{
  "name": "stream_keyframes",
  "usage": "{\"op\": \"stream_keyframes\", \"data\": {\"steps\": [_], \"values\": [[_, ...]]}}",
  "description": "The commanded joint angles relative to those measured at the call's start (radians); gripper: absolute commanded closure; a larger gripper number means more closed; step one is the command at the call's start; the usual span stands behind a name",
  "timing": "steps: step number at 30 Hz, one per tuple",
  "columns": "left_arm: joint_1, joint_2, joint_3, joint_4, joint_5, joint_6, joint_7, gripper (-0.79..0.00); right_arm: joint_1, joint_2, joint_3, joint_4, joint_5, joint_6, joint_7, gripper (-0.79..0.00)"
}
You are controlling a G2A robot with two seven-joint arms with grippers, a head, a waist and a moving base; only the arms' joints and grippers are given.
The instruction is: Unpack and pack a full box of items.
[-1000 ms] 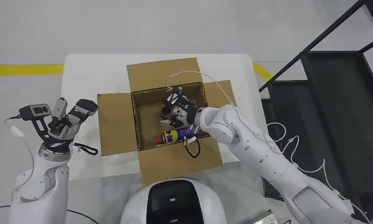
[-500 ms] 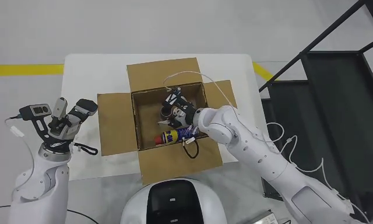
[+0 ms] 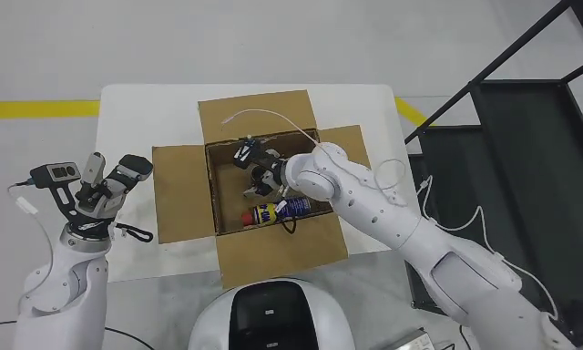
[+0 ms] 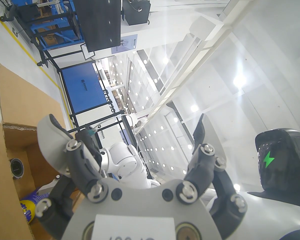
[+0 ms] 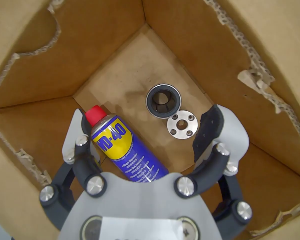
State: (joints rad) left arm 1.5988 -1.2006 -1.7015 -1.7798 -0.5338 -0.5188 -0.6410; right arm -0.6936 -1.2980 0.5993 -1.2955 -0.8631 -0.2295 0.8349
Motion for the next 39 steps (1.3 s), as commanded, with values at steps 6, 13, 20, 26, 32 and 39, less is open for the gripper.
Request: {"op": "stream_keyframes", "data": {"steps": [6, 13, 20, 26, 32, 39], "values": [[0.0, 0.0, 0.0, 0.0, 0.0, 0.0, 0.0, -0.785, 0.063, -0.066, -0.074, 0.184, 0.01, -0.016, -0.075, -0.785], [0.0, 0.0, 0.0, 0.0, 0.0, 0.0, 0.0, -0.785, 0.1, -0.12, -0.114, 0.309, 0.016, -0.017, -0.103, -0.785], [0.0, 0.0, 0.0, 0.0, 0.0, 0.0, 0.0, -0.785, 0.122, -0.161, -0.137, 0.382, 0.009, -0.031, -0.109, -0.099], [0.0, 0.0, 0.0, 0.0, 0.0, 0.0, 0.0, -0.785, 0.125, -0.181, -0.142, 0.412, -0.008, -0.032, -0.113, 0.0], [0.0, 0.0, 0.0, 0.0, 0.0, 0.0, 0.0, -0.785, 0.119, -0.187, -0.135, 0.4, -0.039, -0.029, -0.112, 0.0], [0.0, 0.0, 0.0, 0.0, 0.0, 0.0, 0.0, -0.785, 0.084, -0.156, -0.085, 0.286, -0.095, -0.018, -0.079, 0.0]]}}
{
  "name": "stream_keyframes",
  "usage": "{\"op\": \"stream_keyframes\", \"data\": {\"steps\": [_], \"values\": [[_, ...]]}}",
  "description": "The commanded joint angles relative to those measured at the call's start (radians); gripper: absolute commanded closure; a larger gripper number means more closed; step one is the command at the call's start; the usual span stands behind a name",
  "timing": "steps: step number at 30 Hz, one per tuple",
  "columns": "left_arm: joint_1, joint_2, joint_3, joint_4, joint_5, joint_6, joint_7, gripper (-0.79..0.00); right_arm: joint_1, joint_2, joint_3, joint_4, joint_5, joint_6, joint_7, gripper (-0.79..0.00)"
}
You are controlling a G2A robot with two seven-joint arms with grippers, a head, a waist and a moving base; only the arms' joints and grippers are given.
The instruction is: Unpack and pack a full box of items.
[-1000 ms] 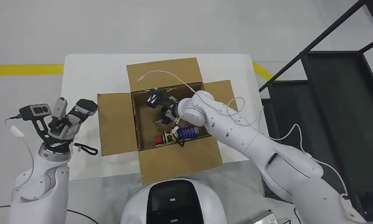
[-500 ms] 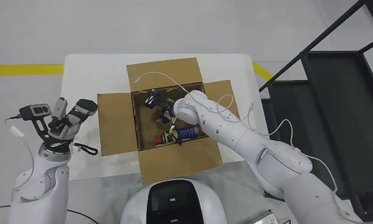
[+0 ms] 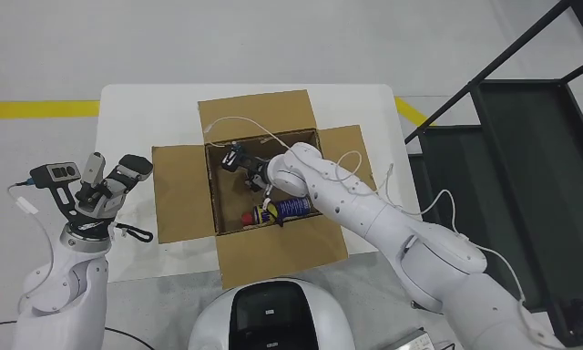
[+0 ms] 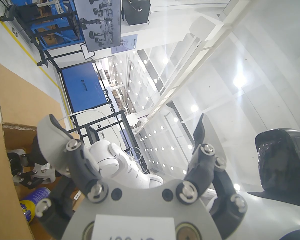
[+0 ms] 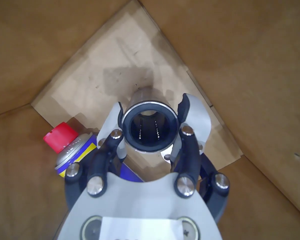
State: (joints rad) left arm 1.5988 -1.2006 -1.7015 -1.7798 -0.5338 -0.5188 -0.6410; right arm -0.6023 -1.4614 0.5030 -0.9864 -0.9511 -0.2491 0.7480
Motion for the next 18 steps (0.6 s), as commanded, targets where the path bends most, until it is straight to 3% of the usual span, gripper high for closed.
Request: {"op": "stream_keyframes", "data": {"steps": [1, 18], "values": [[0.0, 0.0, 0.0, 0.0, 0.0, 0.0, 0.0, -0.785, -0.017, 0.016, 0.025, -0.053, -0.014, 0.004, 0.02, 0.0], [0.0, 0.0, 0.0, 0.0, 0.0, 0.0, 0.0, -0.785, -0.36, 0.198, 0.401, -0.697, -0.167, -0.034, 0.294, 0.0]]}}
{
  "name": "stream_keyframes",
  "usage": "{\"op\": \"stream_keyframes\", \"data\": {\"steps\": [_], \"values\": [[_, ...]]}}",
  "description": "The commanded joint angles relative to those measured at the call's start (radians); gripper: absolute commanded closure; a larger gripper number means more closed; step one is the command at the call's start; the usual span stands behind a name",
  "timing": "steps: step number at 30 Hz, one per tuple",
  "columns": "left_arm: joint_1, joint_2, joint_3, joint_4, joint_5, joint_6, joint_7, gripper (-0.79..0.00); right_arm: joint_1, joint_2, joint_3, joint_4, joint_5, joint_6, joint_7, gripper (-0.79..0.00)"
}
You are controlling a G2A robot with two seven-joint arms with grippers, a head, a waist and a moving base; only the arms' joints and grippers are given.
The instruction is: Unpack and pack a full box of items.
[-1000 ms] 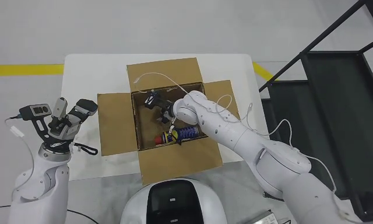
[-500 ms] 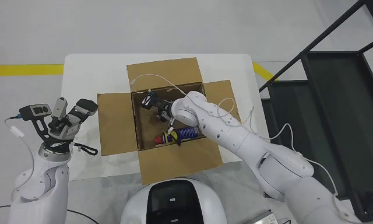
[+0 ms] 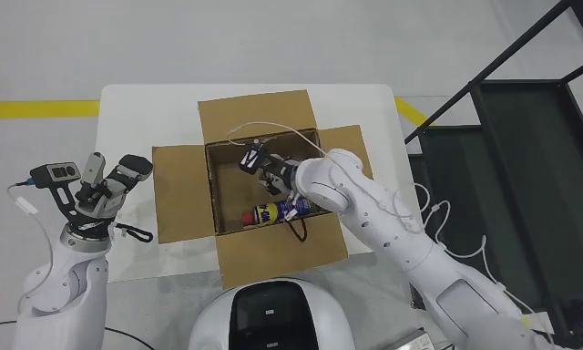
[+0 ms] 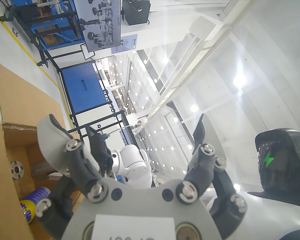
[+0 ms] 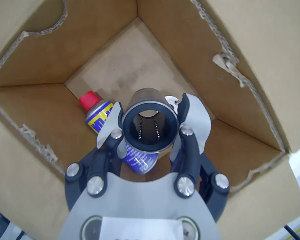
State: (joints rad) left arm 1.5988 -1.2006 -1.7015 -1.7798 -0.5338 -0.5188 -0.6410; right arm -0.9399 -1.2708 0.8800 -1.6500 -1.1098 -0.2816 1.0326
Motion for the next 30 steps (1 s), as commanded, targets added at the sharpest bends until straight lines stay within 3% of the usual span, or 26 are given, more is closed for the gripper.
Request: {"op": "stream_keyframes", "data": {"steps": [1, 5, 30], "values": [[0.0, 0.0, 0.0, 0.0, 0.0, 0.0, 0.0, -0.785, -0.044, 0.015, 0.049, -0.063, -0.016, -0.003, 0.013, 0.0], [0.0, 0.0, 0.0, 0.0, 0.0, 0.0, 0.0, -0.785, -0.125, 0.037, 0.131, -0.146, -0.038, -0.014, -0.021, 0.0], [0.0, 0.0, 0.0, 0.0, 0.0, 0.0, 0.0, -0.785, -0.125, 0.037, 0.131, -0.146, -0.038, -0.014, -0.021, 0.0]]}}
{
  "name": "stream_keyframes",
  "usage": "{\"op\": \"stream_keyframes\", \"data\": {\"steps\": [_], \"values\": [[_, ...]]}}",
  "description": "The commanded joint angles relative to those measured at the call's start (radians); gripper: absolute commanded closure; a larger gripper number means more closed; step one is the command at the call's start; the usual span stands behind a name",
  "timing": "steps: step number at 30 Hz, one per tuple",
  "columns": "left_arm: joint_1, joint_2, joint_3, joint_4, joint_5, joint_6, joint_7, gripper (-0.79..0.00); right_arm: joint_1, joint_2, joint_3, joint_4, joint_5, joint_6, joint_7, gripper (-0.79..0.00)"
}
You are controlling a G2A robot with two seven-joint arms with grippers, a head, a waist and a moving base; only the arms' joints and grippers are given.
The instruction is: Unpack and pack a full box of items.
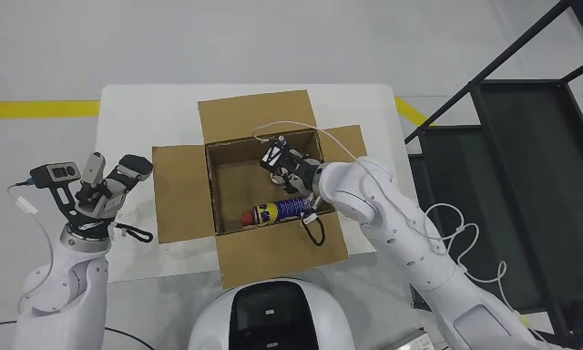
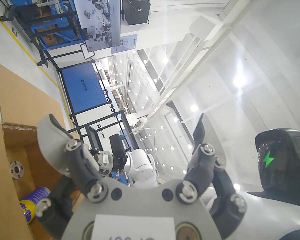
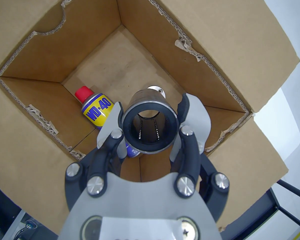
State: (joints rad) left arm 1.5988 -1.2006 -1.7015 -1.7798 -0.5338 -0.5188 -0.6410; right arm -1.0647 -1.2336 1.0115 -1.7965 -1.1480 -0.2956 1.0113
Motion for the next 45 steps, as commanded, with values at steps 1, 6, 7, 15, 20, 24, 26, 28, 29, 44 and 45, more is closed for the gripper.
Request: {"op": "stream_keyframes", "data": {"steps": [1, 6, 7, 15, 20, 24, 26, 28, 29, 44, 45], "values": [[0.0, 0.0, 0.0, 0.0, 0.0, 0.0, 0.0, -0.785, 0.0, 0.0, 0.0, 0.0, 0.0, 0.0, 0.0, 0.0], [0.0, 0.0, 0.0, 0.0, 0.0, 0.0, 0.0, -0.785, -0.025, 0.013, 0.049, -0.042, -0.019, -0.021, 0.022, 0.0], [0.0, 0.0, 0.0, 0.0, 0.0, 0.0, 0.0, -0.785, -0.033, 0.017, 0.069, -0.058, -0.008, -0.028, 0.036, 0.0], [0.0, 0.0, 0.0, 0.0, 0.0, 0.0, 0.0, -0.785, -0.13, 0.053, 0.283, -0.191, 0.137, -0.089, 0.111, 0.0], [0.0, 0.0, 0.0, 0.0, 0.0, 0.0, 0.0, -0.785, -0.195, 0.074, 0.444, -0.222, 0.224, -0.114, 0.127, 0.0], [0.0, 0.0, 0.0, 0.0, 0.0, 0.0, 0.0, -0.785, -0.238, 0.088, 0.563, -0.211, 0.224, -0.097, 0.106, 0.0], [0.0, 0.0, 0.0, 0.0, 0.0, 0.0, 0.0, -0.785, -0.256, 0.093, 0.607, -0.198, 0.225, -0.086, 0.084, 0.0], [0.0, 0.0, 0.0, 0.0, 0.0, 0.0, 0.0, -0.785, -0.27, 0.098, 0.644, -0.178, 0.216, -0.078, 0.074, 0.0], [0.0, 0.0, 0.0, 0.0, 0.0, 0.0, 0.0, -0.785, -0.274, 0.1, 0.656, -0.166, 0.213, -0.074, 0.068, 0.0], [0.0, 0.0, 0.0, 0.0, 0.0, 0.0, 0.0, -0.785, -0.279, 0.106, 0.635, 0.008, 0.13, 0.007, -0.056, 0.0], [0.0, 0.0, 0.0, 0.0, 0.0, 0.0, 0.0, -0.785, -0.279, 0.106, 0.635, 0.008, 0.13, 0.007, -0.056, 0.0]]}}
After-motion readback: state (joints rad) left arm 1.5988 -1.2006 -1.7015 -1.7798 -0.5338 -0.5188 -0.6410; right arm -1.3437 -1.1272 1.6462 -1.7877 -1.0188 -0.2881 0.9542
